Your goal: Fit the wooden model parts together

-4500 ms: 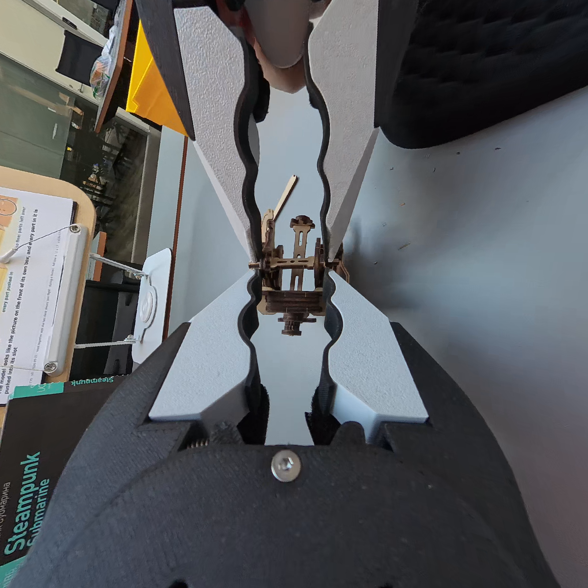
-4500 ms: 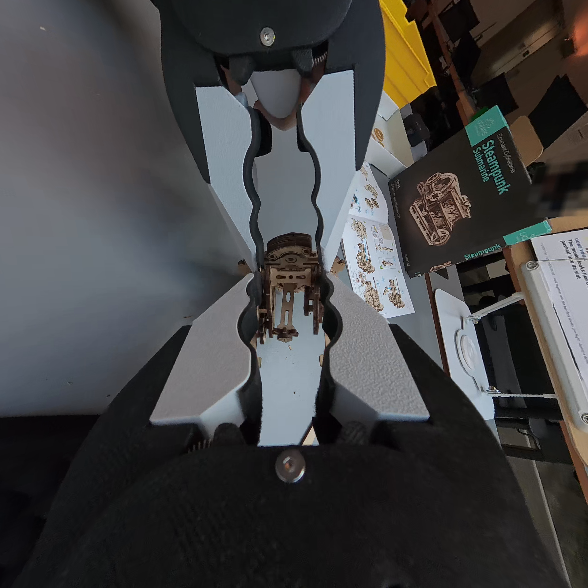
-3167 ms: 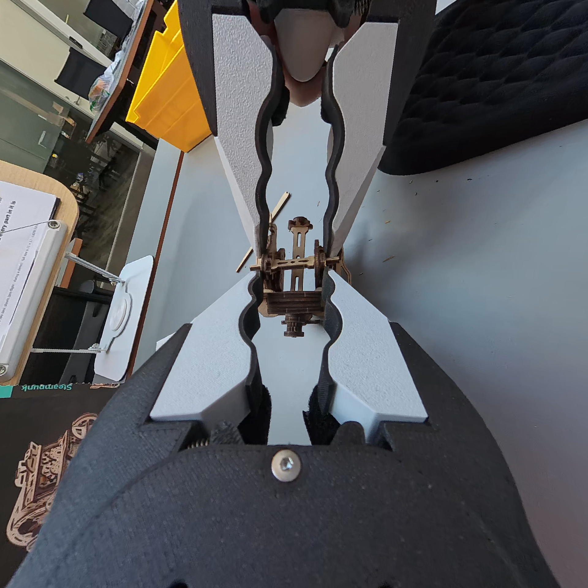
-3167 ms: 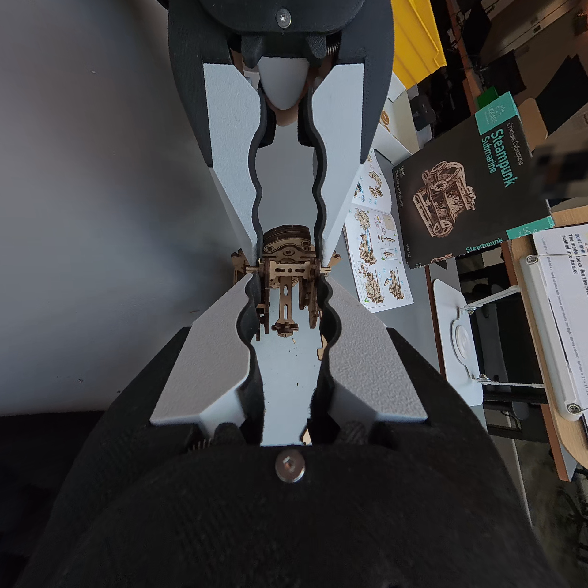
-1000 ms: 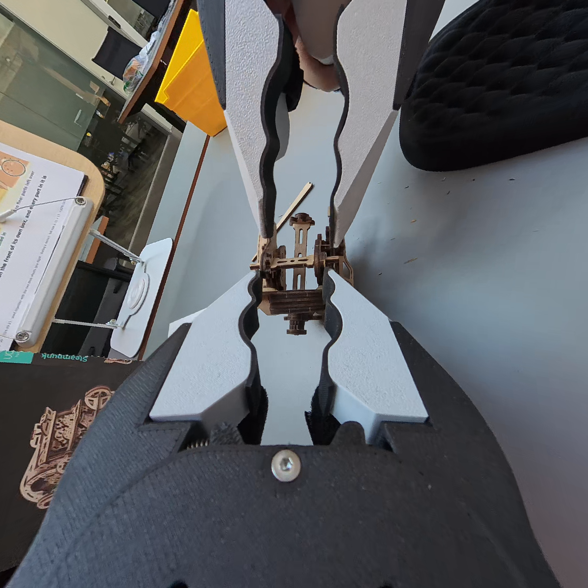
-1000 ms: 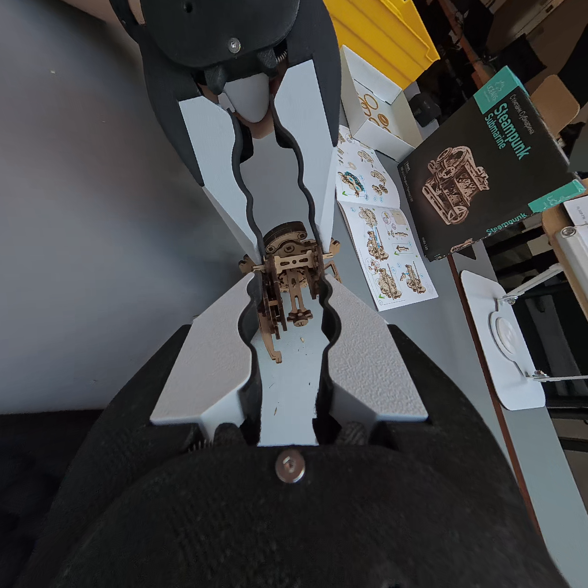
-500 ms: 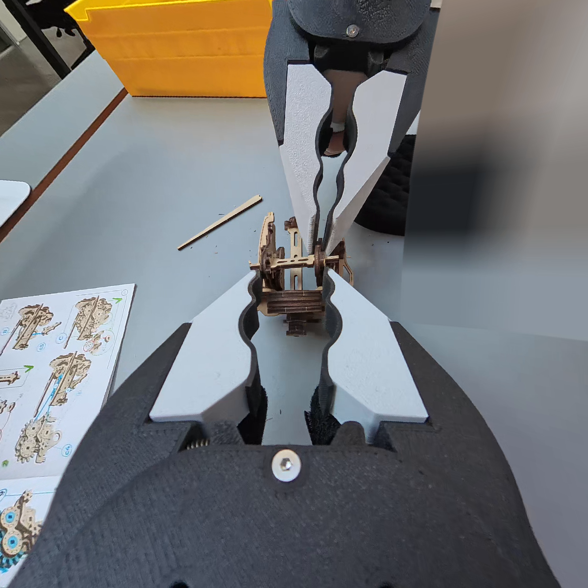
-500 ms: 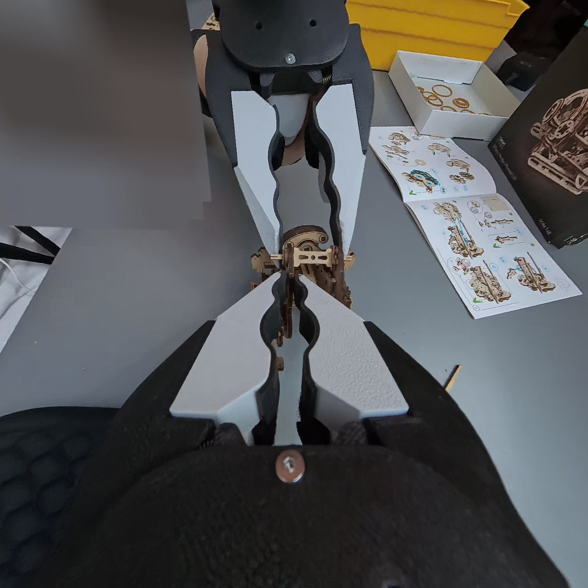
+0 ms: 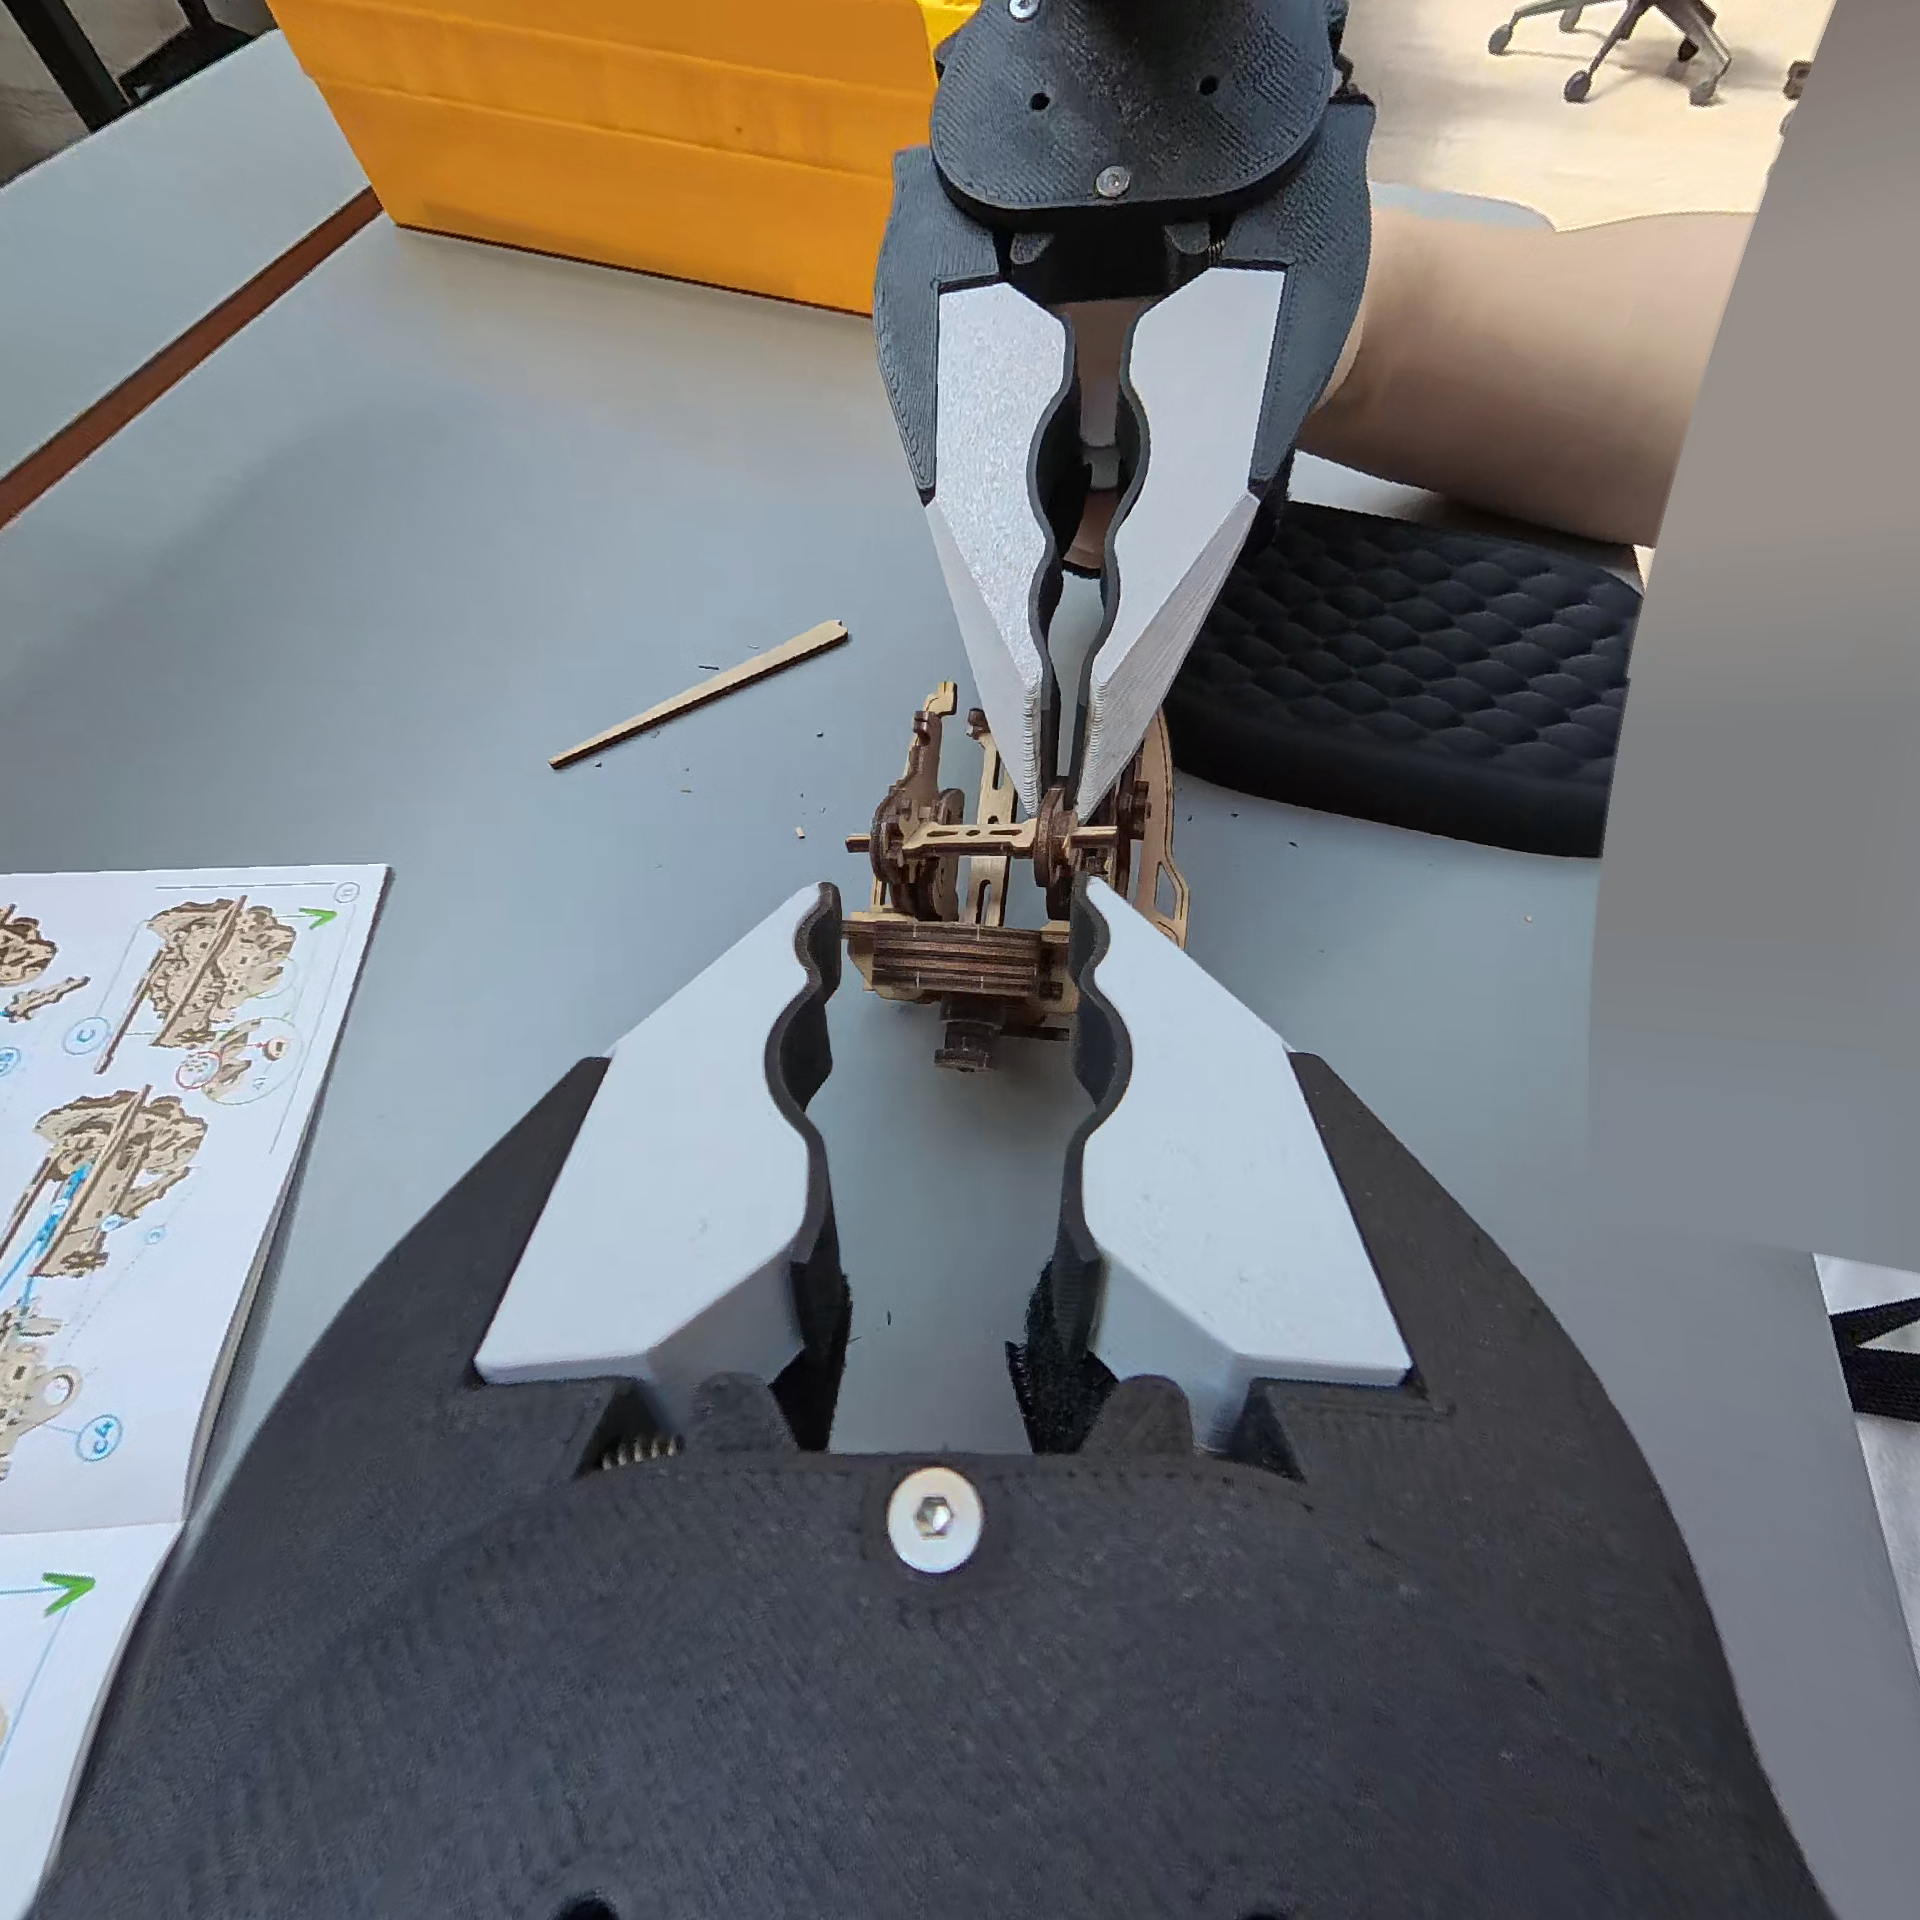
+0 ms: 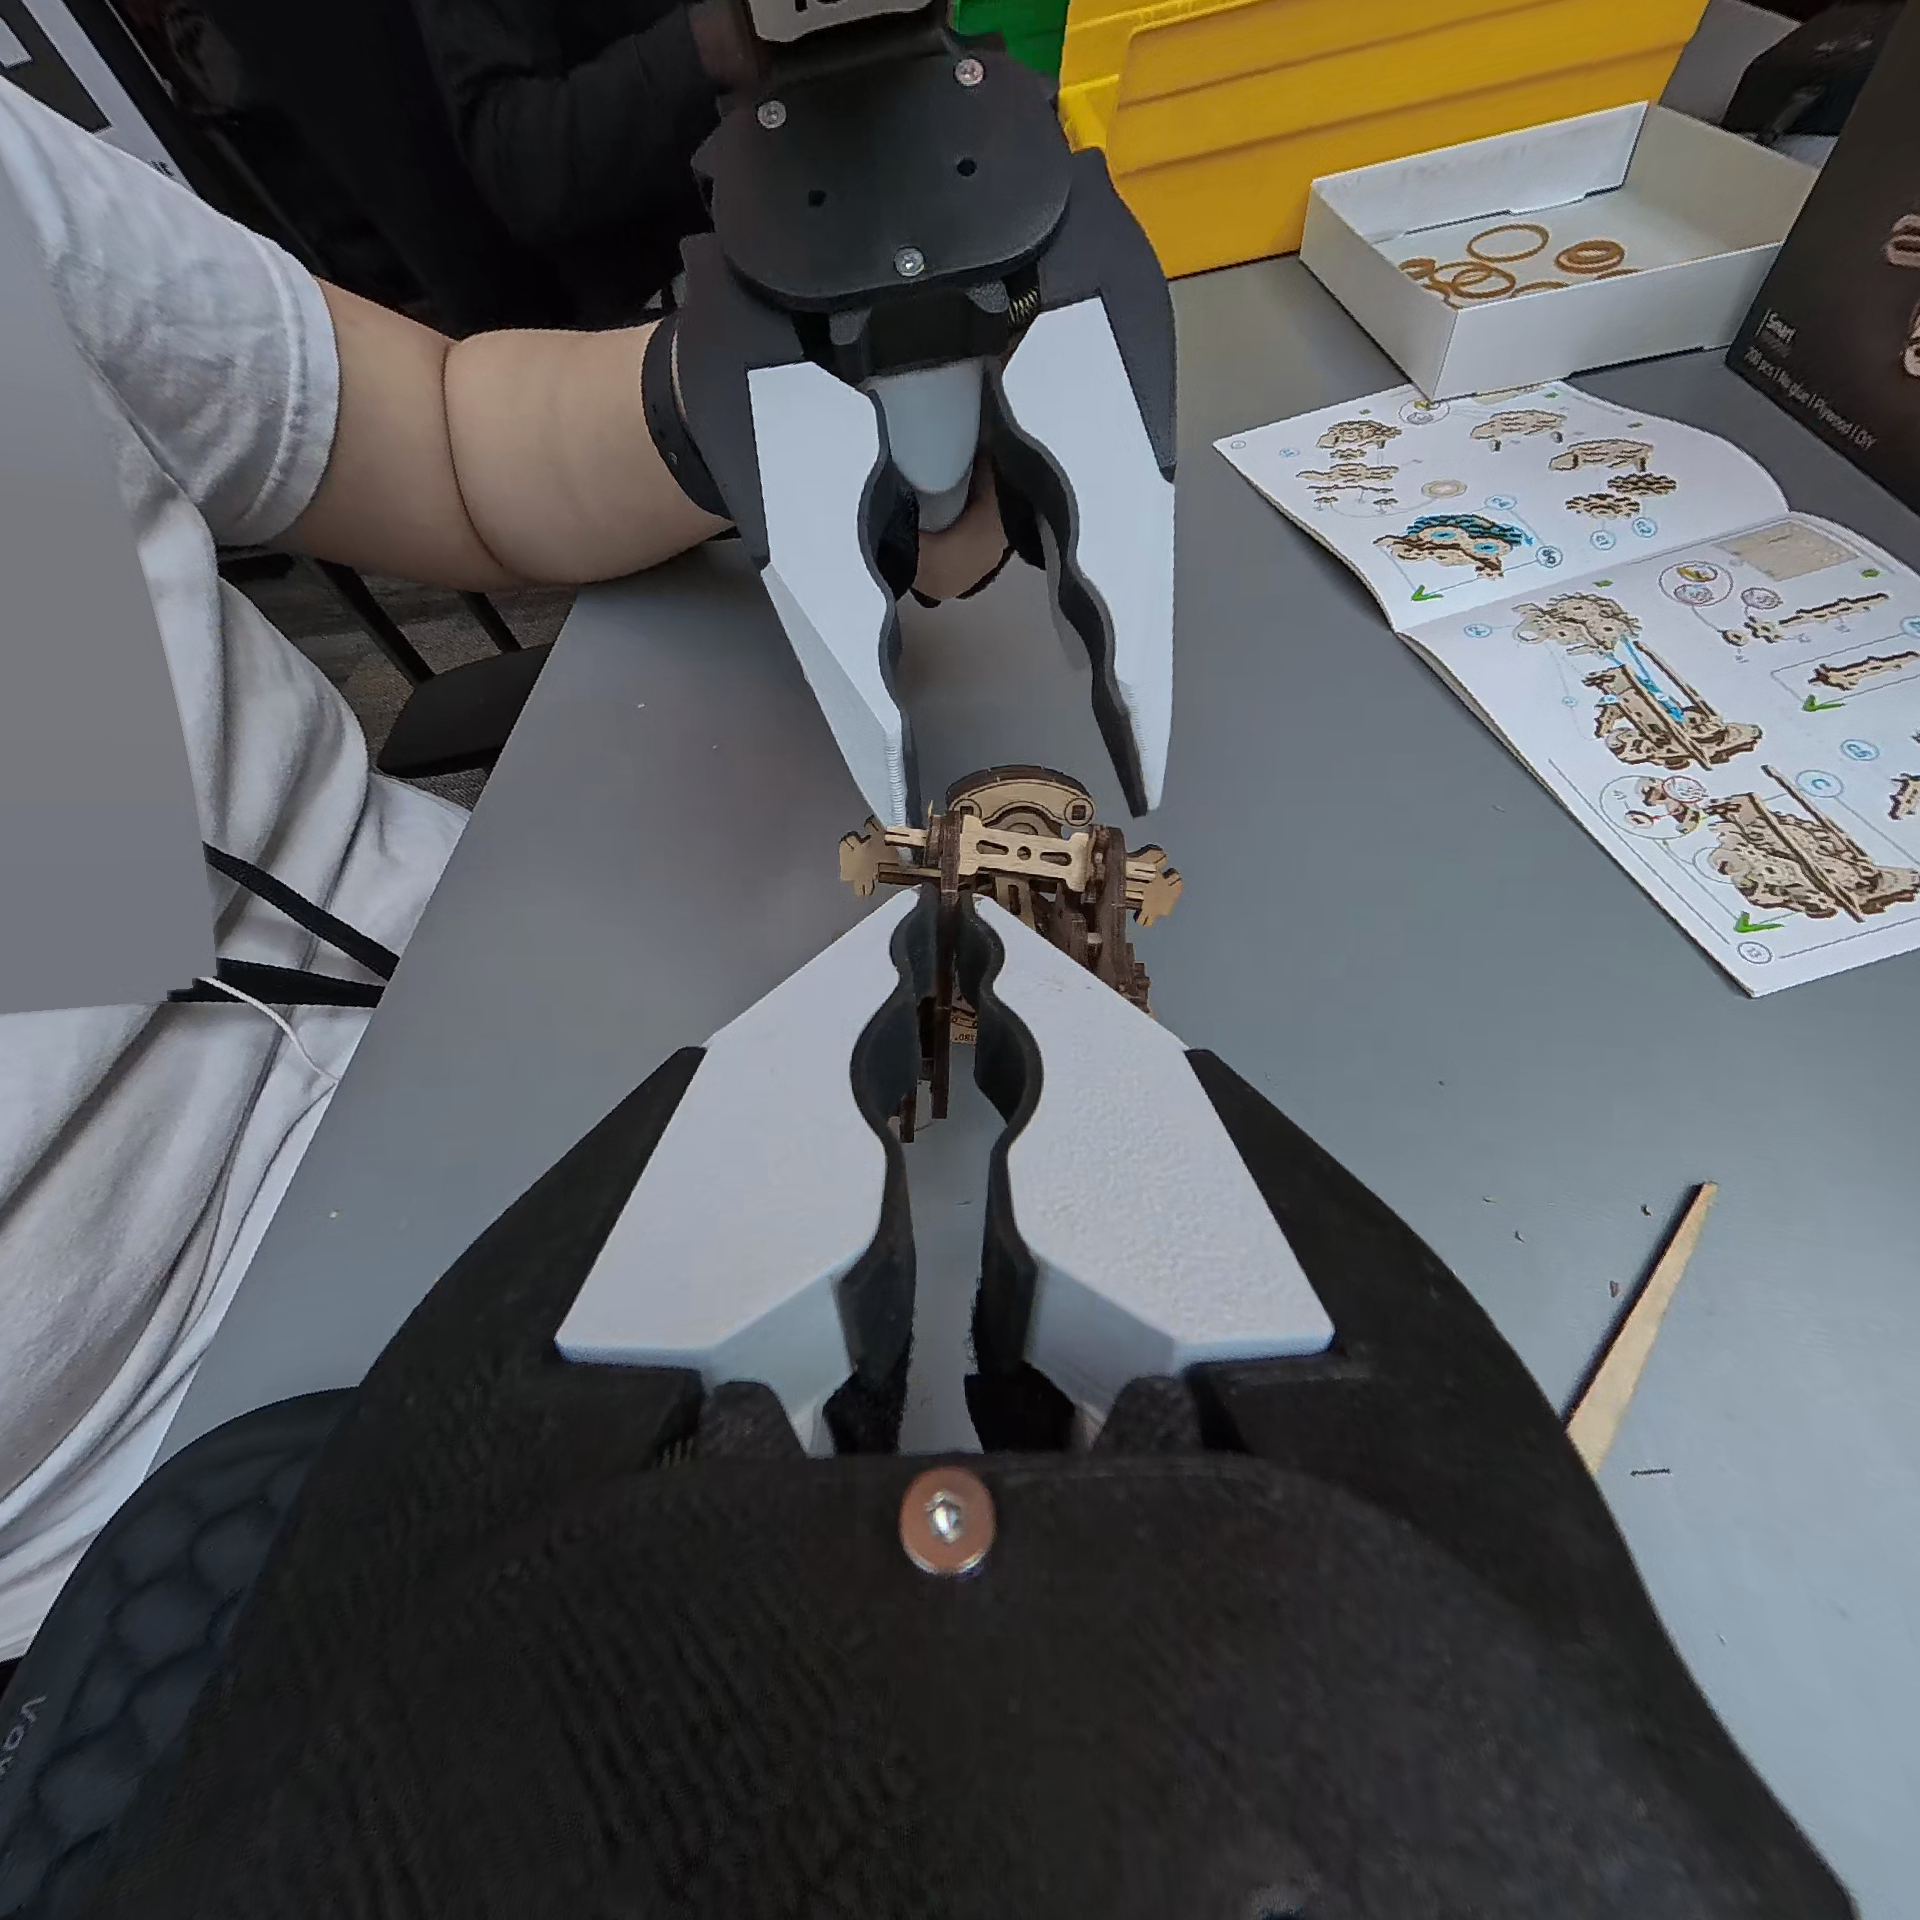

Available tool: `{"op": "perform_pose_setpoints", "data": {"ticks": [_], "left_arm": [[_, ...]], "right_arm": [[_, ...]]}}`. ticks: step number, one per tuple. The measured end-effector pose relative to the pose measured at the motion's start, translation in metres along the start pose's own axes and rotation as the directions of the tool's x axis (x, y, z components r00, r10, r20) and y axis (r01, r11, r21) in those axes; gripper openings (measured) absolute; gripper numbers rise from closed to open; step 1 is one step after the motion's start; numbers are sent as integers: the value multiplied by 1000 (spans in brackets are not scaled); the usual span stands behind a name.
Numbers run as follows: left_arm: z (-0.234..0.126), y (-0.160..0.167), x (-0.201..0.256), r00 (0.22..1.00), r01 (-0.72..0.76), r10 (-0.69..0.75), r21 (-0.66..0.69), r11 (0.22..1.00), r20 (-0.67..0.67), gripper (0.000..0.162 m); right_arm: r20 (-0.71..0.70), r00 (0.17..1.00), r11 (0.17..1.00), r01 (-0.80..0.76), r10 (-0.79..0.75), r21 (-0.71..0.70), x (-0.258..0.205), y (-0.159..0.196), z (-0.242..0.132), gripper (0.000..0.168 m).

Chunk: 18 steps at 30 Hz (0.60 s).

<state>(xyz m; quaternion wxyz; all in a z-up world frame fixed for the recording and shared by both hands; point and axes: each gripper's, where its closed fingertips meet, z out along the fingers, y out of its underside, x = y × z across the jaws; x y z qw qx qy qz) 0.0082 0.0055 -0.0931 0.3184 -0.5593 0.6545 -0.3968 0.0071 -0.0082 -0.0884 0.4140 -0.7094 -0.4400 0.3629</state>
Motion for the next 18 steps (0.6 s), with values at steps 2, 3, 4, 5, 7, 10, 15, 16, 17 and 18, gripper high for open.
{"op": "perform_pose_setpoints", "data": {"ticks": [2,3,4,5,7,10,15,16,17,18], "left_arm": [[-7,-4,-2,1000,-8,8,17,1000,13,42],[-10,-7,-2,1000,-8,8,30,1000,18,40],[-13,-10,-3,1000,-7,6,46,999,23,36],[-16,-13,-2,1000,-6,4,62,998,21,33],[-16,-16,0,1000,1,-2,75,997,10,31],[-11,-15,5,1000,-1,1,64,998,-10,30],[-7,-14,11,999,-41,42,56,998,-21,14],[-7,-14,11,998,-50,51,53,997,-21,15],[-7,-13,11,998,-61,62,49,997,-18,14],[-7,-11,11,997,-70,71,42,997,-11,14]], "right_arm": [[-10,1000,1000,-15,15,9,3,0,-1,0],[-11,1000,1000,-27,27,12,4,-1,-2,0],[-14,999,999,-35,35,20,6,-1,-2,0],[-17,999,999,-43,43,25,7,-1,-3,0],[-15,999,999,-40,40,31,7,-2,-3,0],[-33,999,999,-18,19,29,7,-4,-1,0],[-34,999,999,25,-24,28,1,-6,3,0],[-30,999,999,27,-27,25,1,-6,4,0],[-29,999,999,26,-25,23,1,-5,4,0],[-31,999,1000,23,-22,20,1,-4,5,0]]}}
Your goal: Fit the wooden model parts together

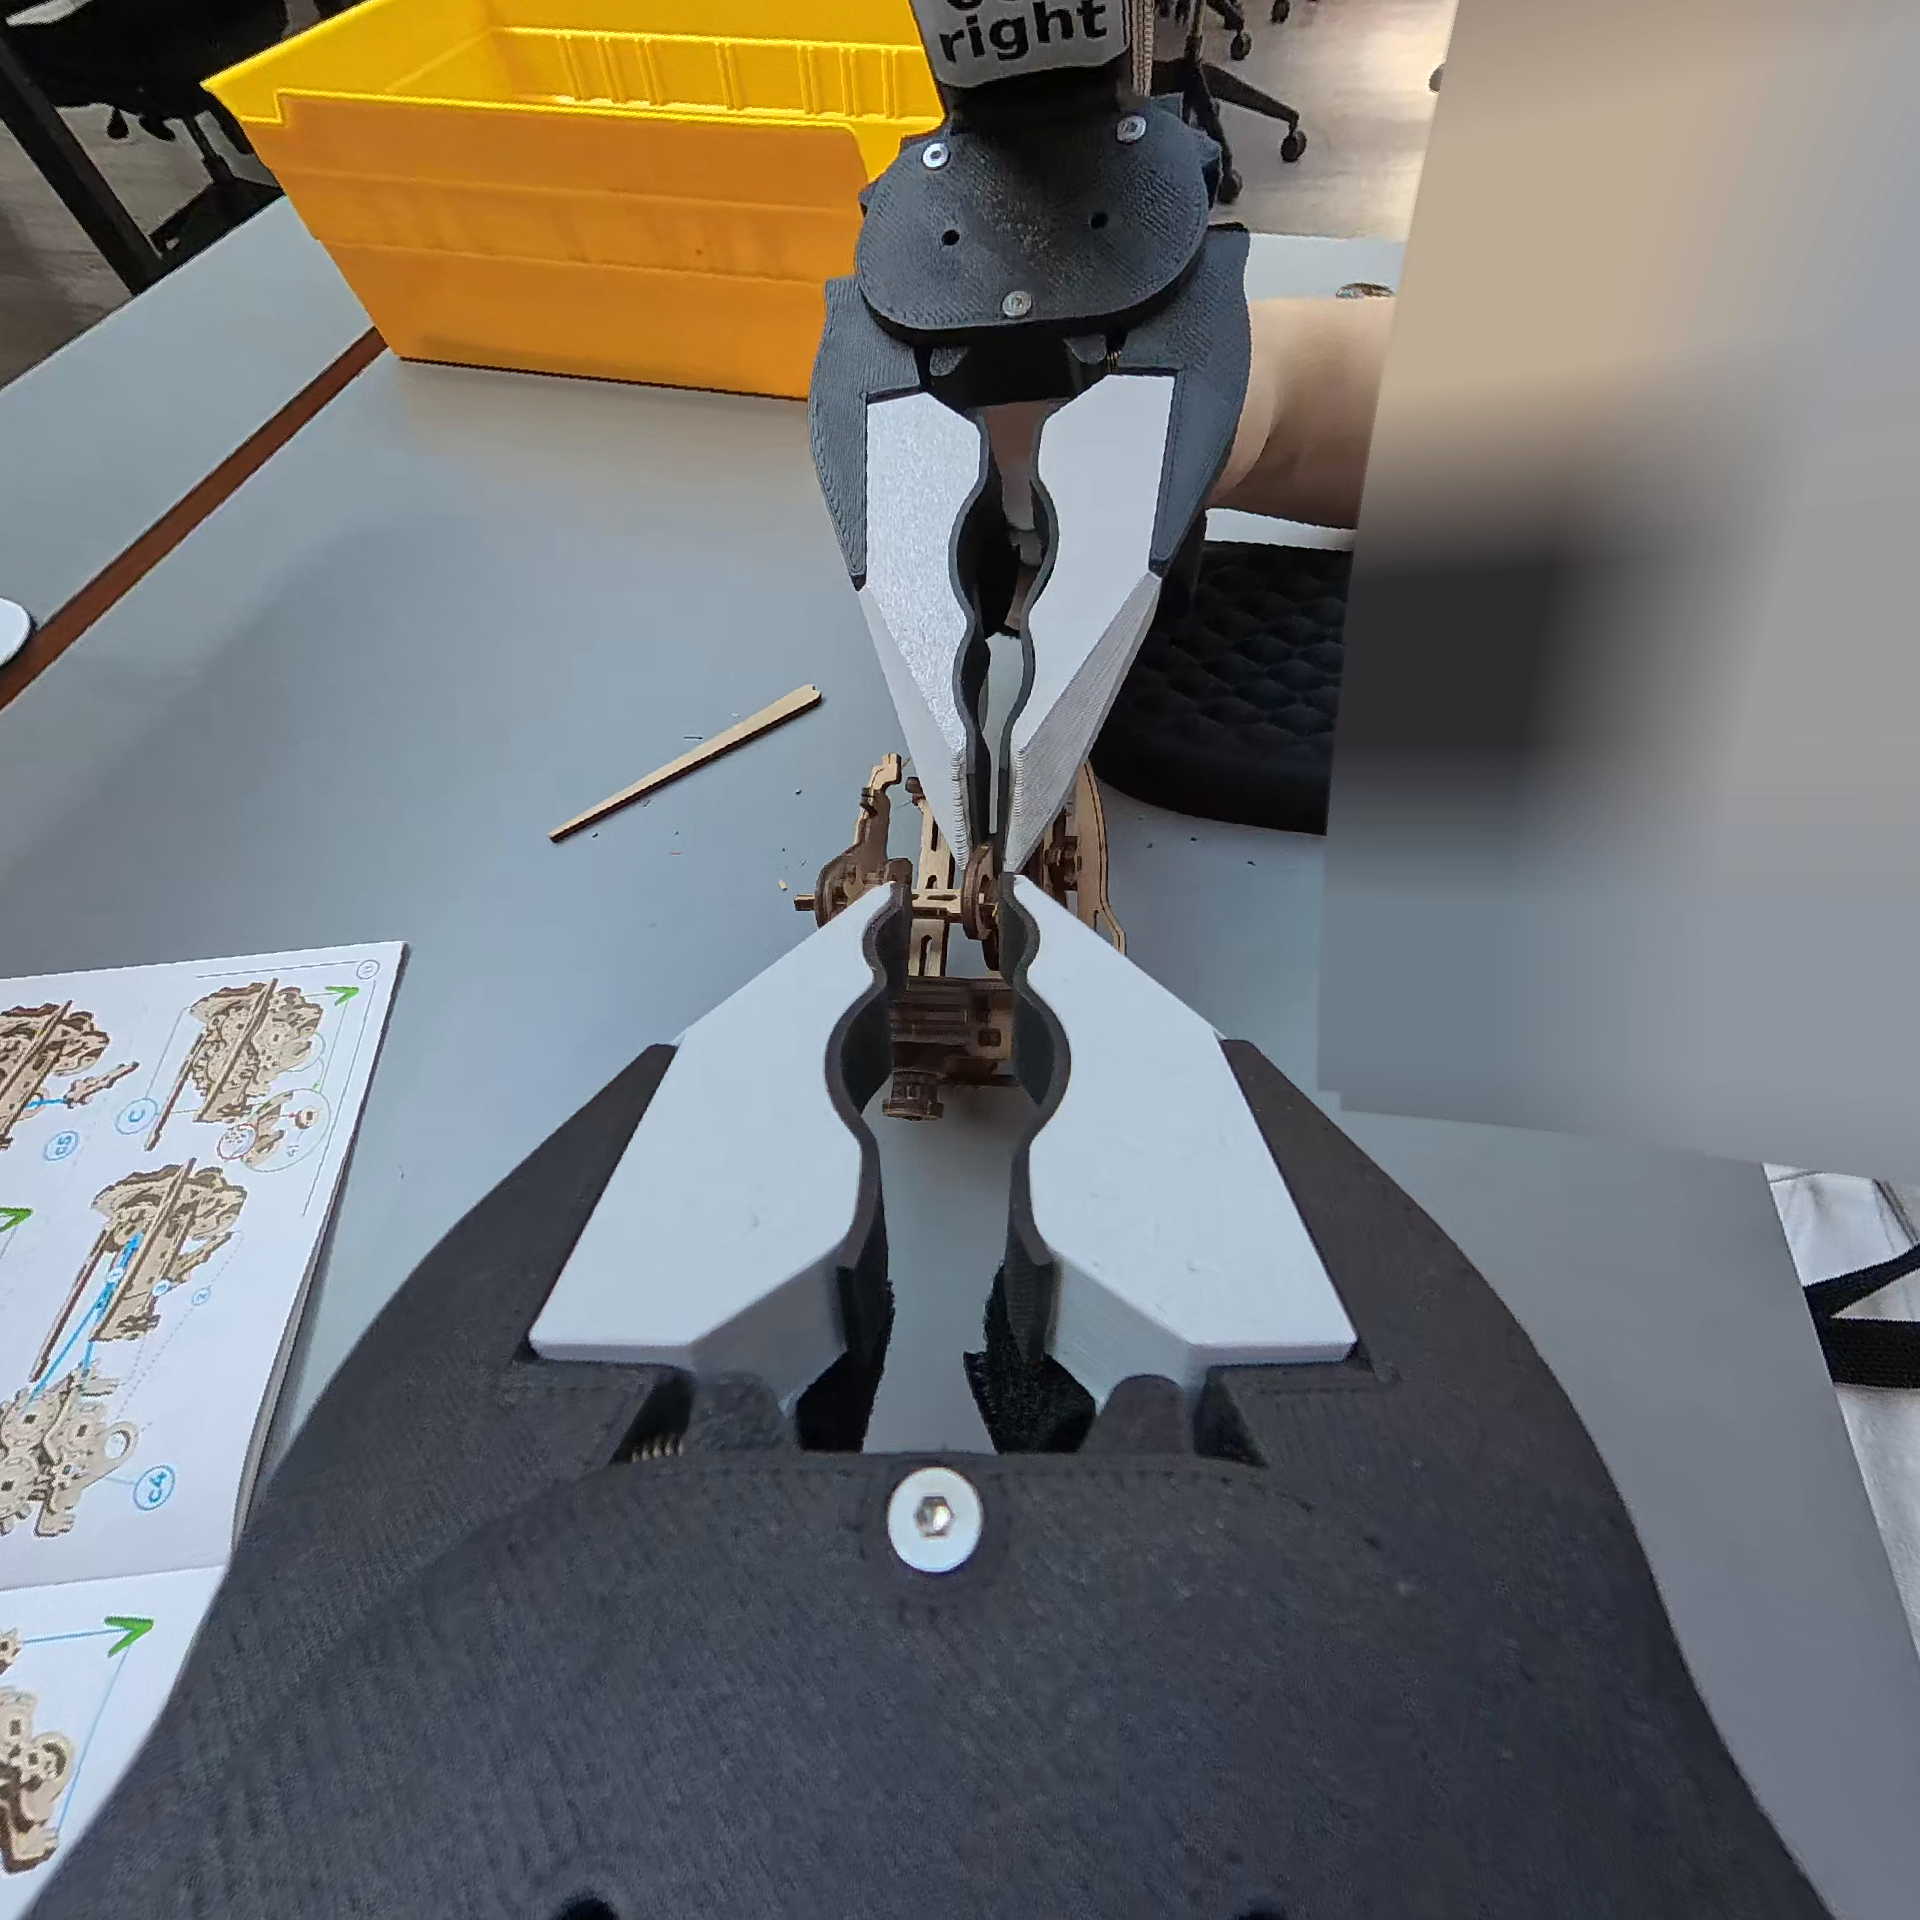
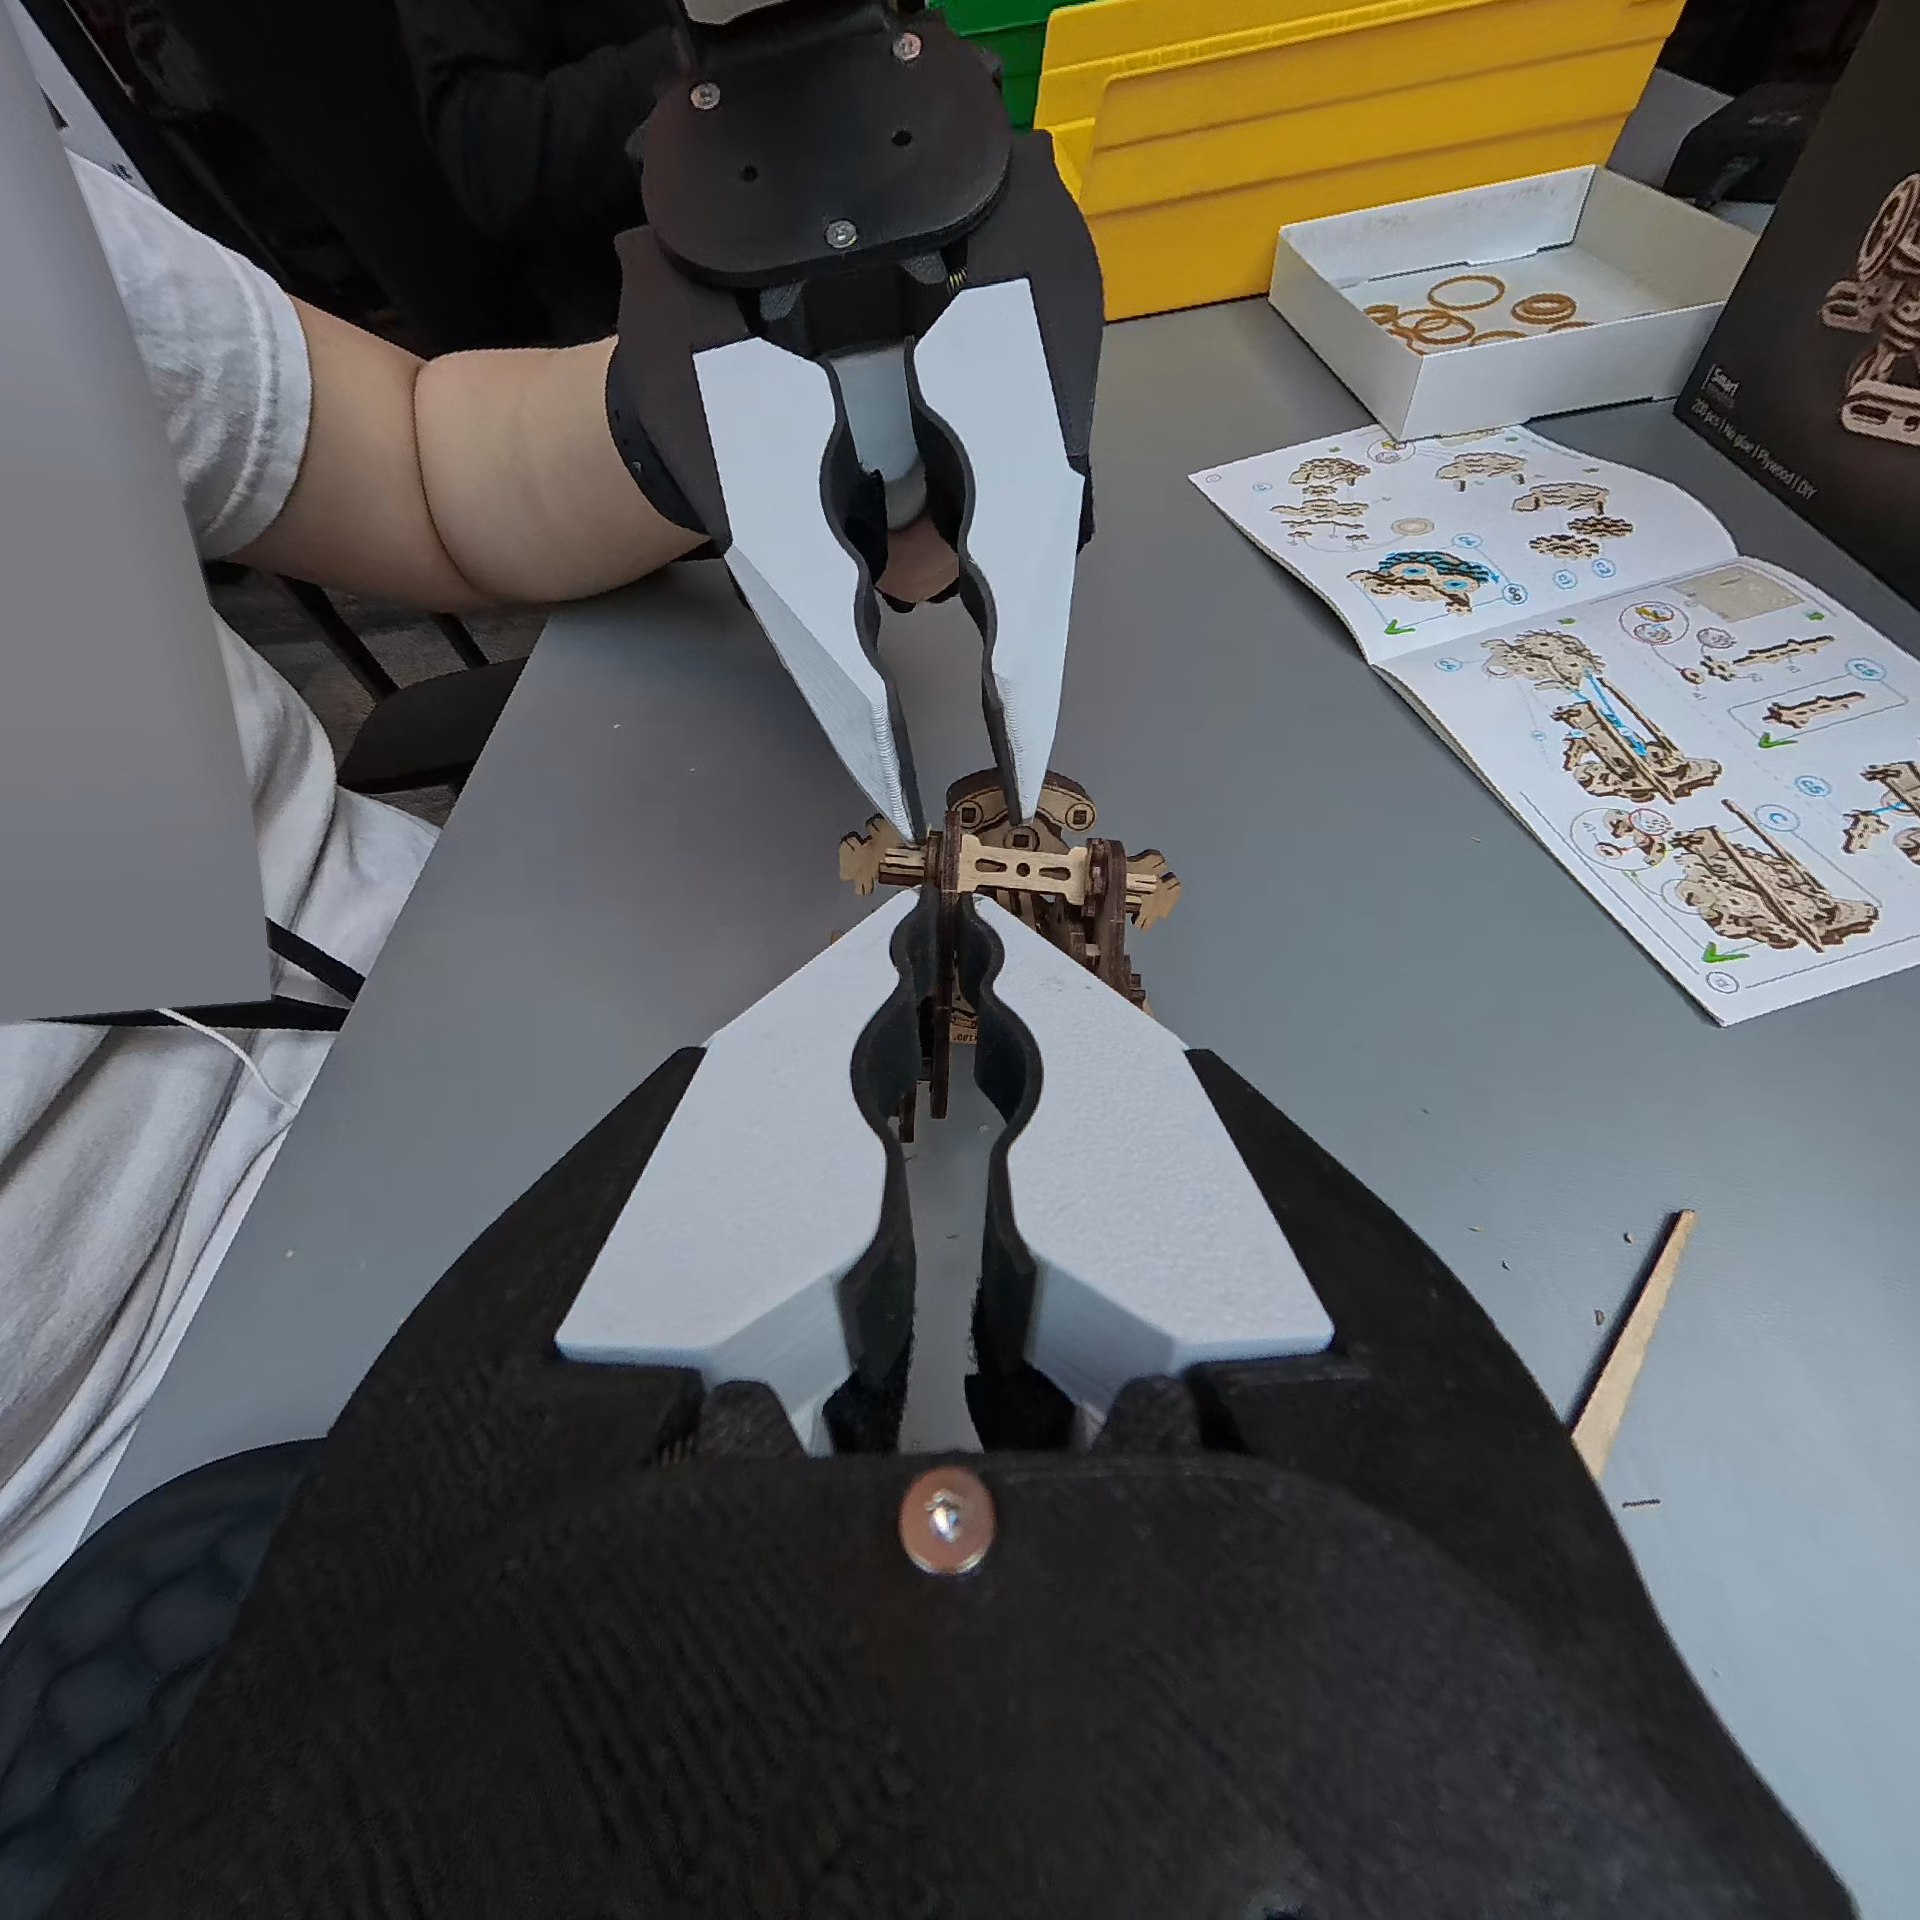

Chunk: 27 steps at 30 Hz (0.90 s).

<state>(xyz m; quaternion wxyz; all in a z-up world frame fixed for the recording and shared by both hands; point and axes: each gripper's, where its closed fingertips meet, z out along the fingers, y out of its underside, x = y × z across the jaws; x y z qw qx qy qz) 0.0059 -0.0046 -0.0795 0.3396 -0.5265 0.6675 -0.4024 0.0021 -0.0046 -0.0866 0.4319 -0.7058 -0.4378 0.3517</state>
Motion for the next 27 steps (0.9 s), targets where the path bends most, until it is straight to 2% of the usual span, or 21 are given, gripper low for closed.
{"op": "perform_pose_setpoints", "data": {"ticks": [4,9,13,27], "left_arm": [[1,4,-1,1000,-25,25,-22,999,16,12],[3,12,-4,995,-79,83,-75,994,46,18],[6,14,-1,991,-122,127,-90,988,52,12],[6,12,0,995,-90,93,-66,994,43,8]], "right_arm": [[2,1000,1000,-27,27,1,2,2,1,0],[9,998,998,-62,62,7,3,2,1,0],[-3,998,998,-55,55,2,3,2,2,0],[-12,1000,1000,-7,7,-7,2,3,0,1]]}}
